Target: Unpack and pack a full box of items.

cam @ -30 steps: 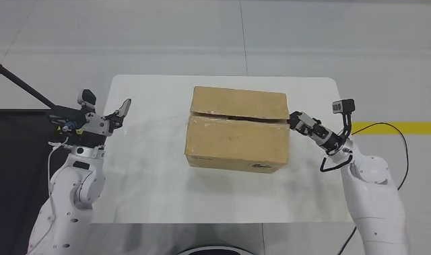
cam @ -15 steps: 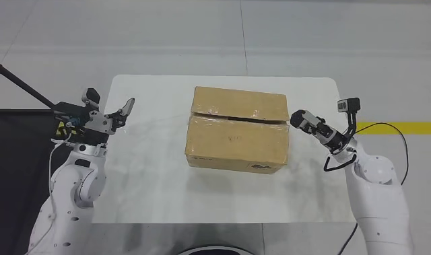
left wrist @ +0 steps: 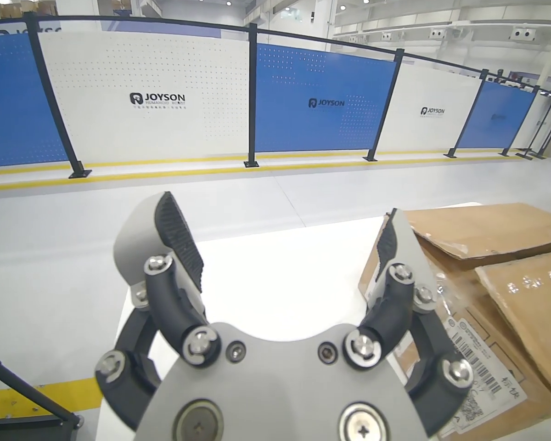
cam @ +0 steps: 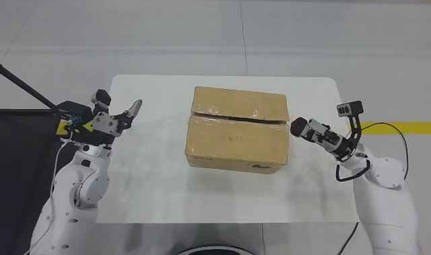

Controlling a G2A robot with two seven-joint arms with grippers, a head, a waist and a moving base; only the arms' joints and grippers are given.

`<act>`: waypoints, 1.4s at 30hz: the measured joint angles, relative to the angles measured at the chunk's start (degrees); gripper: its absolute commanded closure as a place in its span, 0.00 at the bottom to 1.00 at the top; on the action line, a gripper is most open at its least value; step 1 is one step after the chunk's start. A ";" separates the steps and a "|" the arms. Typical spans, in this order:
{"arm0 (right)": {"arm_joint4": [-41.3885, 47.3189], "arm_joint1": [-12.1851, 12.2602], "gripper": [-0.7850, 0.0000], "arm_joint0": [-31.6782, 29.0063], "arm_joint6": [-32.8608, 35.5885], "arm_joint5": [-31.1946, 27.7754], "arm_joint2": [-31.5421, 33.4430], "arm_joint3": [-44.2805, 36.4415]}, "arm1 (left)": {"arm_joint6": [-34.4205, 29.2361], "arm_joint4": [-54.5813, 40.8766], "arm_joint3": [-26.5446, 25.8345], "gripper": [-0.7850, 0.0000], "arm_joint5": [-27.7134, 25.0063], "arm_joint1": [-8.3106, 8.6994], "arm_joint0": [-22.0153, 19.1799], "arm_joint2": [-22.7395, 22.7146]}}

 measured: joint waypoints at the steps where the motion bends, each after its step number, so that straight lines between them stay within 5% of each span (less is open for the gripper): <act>1: -0.57 0.04 0.00 0.11 -0.08 0.00 -0.29 0.00 | -0.01 0.07 -0.07 0.00 -0.06 -0.01 0.08 0.07; 10: 1.75 0.34 0.00 0.42 0.87 0.04 -1.45 0.13 | 0.39 0.04 -0.61 0.00 -0.08 -0.18 0.75 0.37; 19: 15.27 0.84 0.00 -0.77 12.40 1.54 -0.99 -2.14 | 1.36 -1.23 -1.69 0.00 -1.88 -0.35 1.17 0.89; 30: 10.70 3.17 0.00 -9.51 17.41 6.33 0.44 -20.34 | 5.40 2.24 -4.06 0.00 -18.63 0.48 3.88 0.25; 36: -1.08 5.35 0.00 -12.63 14.19 3.10 -3.06 -25.49 | 5.55 10.61 -5.40 0.00 -30.98 1.55 6.55 -0.53; 42: -3.65 7.84 0.00 -13.51 10.31 -0.78 -6.54 -25.79 | 4.07 15.61 -4.43 0.00 -38.65 2.29 8.02 0.60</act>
